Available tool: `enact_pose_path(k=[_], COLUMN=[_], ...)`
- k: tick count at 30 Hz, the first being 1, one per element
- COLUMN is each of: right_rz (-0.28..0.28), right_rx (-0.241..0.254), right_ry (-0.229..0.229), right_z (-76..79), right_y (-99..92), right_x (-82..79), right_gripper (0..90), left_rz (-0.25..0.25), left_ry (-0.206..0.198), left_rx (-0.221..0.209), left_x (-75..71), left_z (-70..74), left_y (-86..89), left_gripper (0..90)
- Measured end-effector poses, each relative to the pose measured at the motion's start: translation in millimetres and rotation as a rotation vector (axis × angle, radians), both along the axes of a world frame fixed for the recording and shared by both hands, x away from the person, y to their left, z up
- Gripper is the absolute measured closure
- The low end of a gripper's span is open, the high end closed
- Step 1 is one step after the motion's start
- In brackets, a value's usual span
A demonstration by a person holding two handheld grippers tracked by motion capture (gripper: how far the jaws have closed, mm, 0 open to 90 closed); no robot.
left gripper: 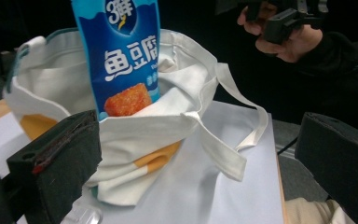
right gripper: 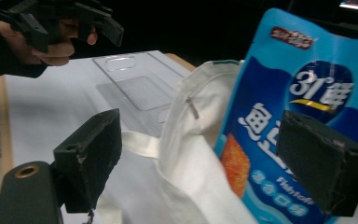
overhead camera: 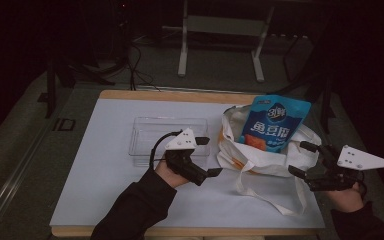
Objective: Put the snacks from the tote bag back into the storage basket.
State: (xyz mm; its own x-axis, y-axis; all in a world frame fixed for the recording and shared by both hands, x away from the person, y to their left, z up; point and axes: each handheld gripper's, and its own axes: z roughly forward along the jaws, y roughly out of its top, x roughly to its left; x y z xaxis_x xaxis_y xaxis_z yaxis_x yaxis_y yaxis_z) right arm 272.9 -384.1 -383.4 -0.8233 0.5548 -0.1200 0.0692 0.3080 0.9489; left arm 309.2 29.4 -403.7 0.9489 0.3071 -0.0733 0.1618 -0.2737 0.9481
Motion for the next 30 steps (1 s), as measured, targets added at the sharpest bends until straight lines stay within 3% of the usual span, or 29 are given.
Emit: enact_pose_path(k=[8, 11, 17, 21, 30], right_rz=[-0.004, -0.017, -0.028, -0.031, -0.073], right_rx=[0.003, 0.006, 0.002, -0.006, -0.022], right_ry=[-0.011, -0.014, -0.020, -0.012, 0.013], right_z=[3.0, 4.7, 5.8, 5.8, 0.4], right_y=[-6.1, -10.5, -16.4, -19.8, -31.2], right_x=[6.8, 12.2, 21.6, 30.0, 48.5], right_gripper=[14.4, 14.9, 17.8, 17.9, 21.5], left_rz=[-0.013, -0.011, -0.005, -0.015, 0.020], left_ry=[-0.031, -0.040, -0.033, -0.009, -0.016], left_rx=[0.014, 0.020, 0.021, 0.019, 0.035], left_x=[9.6, 20.0, 35.9, 48.6, 76.9], left_z=[7.6, 10.2, 13.3, 13.0, 10.6], left_y=[-10.6, -18.9, -30.3, -40.1, -60.8], left_gripper=[0.7, 0.7, 0.7, 0.7, 1.5])
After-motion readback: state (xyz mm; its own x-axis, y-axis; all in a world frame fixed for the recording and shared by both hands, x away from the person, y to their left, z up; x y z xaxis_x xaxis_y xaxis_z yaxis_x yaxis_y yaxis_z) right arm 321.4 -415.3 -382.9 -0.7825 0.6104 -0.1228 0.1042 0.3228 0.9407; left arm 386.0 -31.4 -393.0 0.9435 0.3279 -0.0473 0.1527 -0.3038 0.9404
